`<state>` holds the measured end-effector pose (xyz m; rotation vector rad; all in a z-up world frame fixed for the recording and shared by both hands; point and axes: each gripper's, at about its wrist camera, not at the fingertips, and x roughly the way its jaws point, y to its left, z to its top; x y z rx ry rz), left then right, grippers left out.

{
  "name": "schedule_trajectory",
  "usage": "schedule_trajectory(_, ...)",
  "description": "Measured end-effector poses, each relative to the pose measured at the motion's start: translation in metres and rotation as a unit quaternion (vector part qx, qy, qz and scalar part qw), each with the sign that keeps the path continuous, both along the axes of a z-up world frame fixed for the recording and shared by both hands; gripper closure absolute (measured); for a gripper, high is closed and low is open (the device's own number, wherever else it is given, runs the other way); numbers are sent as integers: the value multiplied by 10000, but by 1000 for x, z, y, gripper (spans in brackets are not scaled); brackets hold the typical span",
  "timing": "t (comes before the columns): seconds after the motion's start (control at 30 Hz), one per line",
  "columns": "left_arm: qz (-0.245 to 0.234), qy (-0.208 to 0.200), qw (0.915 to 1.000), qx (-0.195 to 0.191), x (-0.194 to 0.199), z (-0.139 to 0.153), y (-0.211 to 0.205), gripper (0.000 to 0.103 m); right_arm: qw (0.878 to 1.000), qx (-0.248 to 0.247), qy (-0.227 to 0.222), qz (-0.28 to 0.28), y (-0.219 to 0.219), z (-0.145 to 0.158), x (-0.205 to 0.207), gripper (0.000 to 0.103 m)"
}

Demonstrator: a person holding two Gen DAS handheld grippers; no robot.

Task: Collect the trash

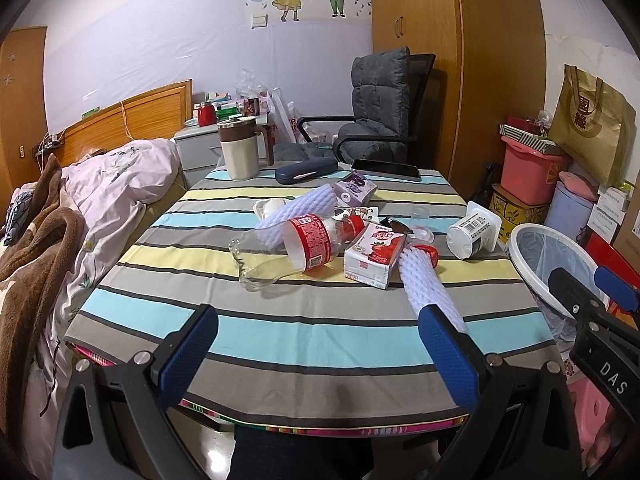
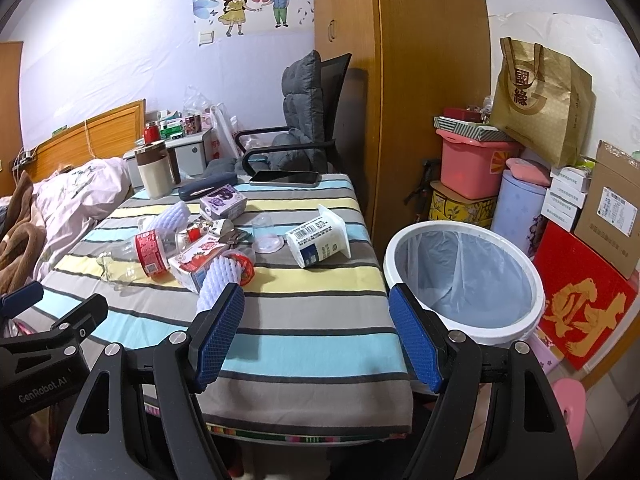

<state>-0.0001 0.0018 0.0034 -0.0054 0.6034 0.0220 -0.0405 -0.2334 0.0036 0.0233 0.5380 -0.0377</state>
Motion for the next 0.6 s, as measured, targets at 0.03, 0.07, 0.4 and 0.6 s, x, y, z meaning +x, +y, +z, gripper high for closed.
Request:
schedule_trajectory(0.03, 2, -4, 10000, -1, 0, 0, 0, 1, 10000, -1, 0, 1, 0, 0, 0, 27)
schedule_trajectory(0.07, 3, -9, 10000, 7, 0, 0, 0, 1, 10000, 0, -6, 0, 0, 0, -1, 27)
schedule_trajectory(0.4, -4, 0, 10000, -2, 0, -1, -1, 1, 10000, -18, -6, 2, 0, -1, -1, 27)
schedule_trajectory(0.6, -5, -1, 10000, -3, 0, -1, -1, 1, 10000, -15, -18, -8, 0, -1, -1, 27)
